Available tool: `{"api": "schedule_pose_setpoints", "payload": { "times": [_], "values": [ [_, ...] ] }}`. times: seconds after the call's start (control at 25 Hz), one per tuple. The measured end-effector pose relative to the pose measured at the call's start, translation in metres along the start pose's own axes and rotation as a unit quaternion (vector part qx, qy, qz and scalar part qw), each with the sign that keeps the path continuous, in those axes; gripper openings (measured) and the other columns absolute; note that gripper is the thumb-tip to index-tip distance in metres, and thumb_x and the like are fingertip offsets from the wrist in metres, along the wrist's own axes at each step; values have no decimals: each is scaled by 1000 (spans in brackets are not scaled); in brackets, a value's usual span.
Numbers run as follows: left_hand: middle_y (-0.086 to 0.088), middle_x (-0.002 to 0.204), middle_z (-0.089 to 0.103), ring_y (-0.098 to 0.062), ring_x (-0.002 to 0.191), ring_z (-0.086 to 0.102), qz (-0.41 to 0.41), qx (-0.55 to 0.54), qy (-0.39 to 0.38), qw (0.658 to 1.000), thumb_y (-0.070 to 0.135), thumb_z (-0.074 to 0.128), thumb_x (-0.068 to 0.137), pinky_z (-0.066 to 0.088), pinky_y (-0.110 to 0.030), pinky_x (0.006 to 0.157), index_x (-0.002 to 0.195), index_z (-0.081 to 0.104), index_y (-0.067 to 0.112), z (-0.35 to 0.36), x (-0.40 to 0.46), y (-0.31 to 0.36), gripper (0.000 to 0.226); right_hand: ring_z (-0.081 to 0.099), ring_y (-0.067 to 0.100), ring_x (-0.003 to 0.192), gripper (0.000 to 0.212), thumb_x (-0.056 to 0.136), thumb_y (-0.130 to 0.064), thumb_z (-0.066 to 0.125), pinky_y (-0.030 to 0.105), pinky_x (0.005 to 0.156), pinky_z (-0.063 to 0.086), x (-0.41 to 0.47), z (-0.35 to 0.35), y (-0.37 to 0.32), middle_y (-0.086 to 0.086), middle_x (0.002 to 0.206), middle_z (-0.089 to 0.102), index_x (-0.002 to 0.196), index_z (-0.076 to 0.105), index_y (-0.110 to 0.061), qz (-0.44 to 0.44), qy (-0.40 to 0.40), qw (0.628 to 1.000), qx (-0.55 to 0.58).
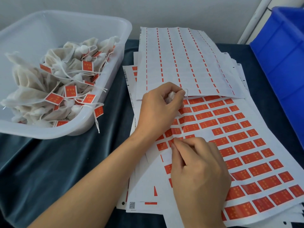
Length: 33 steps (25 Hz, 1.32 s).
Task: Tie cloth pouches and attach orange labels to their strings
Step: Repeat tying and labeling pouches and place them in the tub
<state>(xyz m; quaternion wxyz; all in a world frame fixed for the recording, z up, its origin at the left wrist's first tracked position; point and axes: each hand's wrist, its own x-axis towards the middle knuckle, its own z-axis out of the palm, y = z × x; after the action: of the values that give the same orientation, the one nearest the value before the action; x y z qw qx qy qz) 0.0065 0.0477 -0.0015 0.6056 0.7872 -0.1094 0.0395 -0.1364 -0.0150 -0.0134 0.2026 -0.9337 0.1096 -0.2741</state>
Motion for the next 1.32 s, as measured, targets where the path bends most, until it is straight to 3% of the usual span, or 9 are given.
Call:
{"api": "schedule_pose_setpoints", "payload": {
  "times": [0.36, 0.6, 0.84, 1.0, 1.16, 1.32],
  "values": [
    [21, 81, 74, 2, 80, 72, 6, 13, -1, 1000, 38, 65, 103, 53, -6, 70, 92, 70, 37, -1, 1, -1, 12, 50, 8, 86, 19, 80, -30, 81, 27, 76, 42, 5, 1, 2, -7, 96, 73, 98, 81, -22, 73, -27, 996, 34],
    [20, 81, 75, 0, 79, 73, 12, 21, -3, 1000, 36, 65, 103, 57, -12, 73, 93, 71, 36, -1, 2, -2, 12, 58, 20, 86, 24, 86, -32, 64, 38, 76, 52, 4, -2, -3, 1, 94, 73, 96, 80, -16, 12, -13, 1000, -12],
    [14, 81, 77, -5, 79, 75, -2, -26, 3, 1000, 31, 66, 102, 61, -19, 70, 92, 74, 29, -4, 4, -1, 13, 66, 28, 81, 28, 84, -31, 59, 43, 76, 57, 5, -1, -11, 9, 90, 75, 94, 75, -10, -44, -44, 997, -56],
    [5, 83, 79, -11, 79, 77, -35, -96, -3, 995, 26, 68, 102, 61, -20, 69, 98, 76, 18, -10, 9, 0, 13, 66, 23, 79, 34, 92, -31, 49, 38, 73, 59, 7, -2, -20, 6, 90, 74, 100, 74, -10, -55, -27, 998, 23],
    [-2, 85, 80, -19, 83, 78, -63, -150, -4, 987, 23, 67, 102, 65, -33, 79, 98, 77, 15, -16, 12, -1, 14, 67, 9, 87, 28, 94, -28, 59, 28, 76, 61, 15, -6, -24, -4, 98, 72, 119, 67, -17, -23, -22, 986, 162],
    [-9, 87, 79, -24, 84, 78, -79, -183, 0, 980, 20, 68, 101, 66, -39, 81, 97, 77, 11, -18, 13, -1, 14, 64, 5, 90, 24, 98, -29, 58, 21, 80, 59, 27, -11, -23, -10, 100, 68, 120, 63, -22, -26, -29, 975, 219]
  ]
}}
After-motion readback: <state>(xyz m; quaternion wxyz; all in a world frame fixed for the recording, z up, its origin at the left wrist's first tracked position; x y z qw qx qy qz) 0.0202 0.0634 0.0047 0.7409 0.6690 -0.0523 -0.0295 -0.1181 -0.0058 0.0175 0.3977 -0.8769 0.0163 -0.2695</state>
